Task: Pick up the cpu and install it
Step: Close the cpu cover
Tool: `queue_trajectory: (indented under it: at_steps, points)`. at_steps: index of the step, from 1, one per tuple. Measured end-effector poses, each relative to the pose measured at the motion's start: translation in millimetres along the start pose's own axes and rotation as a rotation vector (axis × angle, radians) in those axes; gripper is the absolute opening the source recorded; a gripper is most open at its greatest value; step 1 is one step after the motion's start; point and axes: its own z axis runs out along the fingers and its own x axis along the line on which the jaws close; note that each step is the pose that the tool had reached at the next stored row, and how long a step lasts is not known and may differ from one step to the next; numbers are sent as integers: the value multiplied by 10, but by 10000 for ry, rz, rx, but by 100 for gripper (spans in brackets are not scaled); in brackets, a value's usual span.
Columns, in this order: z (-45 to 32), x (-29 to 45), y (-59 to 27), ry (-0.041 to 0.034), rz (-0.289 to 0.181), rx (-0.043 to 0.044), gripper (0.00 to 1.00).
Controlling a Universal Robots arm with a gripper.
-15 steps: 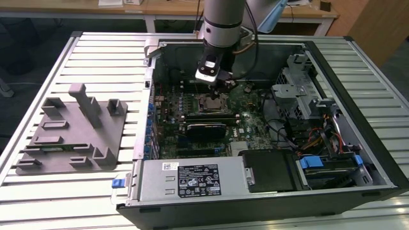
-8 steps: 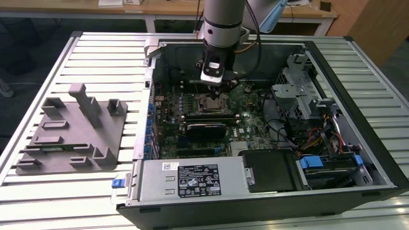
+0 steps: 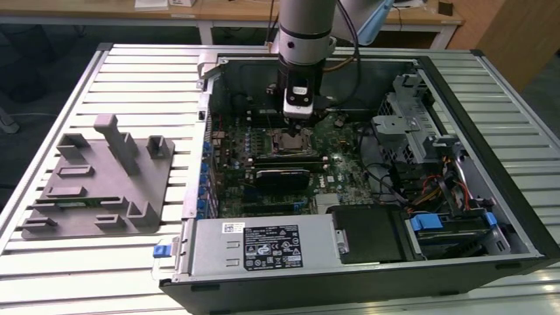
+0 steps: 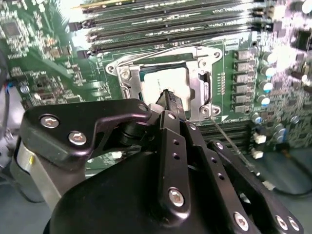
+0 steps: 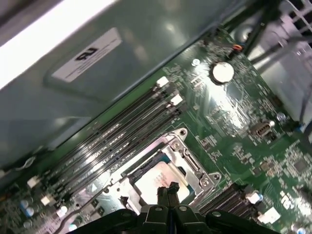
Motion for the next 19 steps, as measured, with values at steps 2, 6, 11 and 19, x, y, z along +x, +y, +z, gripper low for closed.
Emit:
queue_trajectory:
  at_steps: [2,6,11,19]
  points:
    - [1,0,0,-1,-360,-4,11]
    - [3,0,0,-3,-1097,-14,11]
    - [5,0,0,-7,-1996,-25,11]
    - [9,0,0,-11,-3450,-45,11]
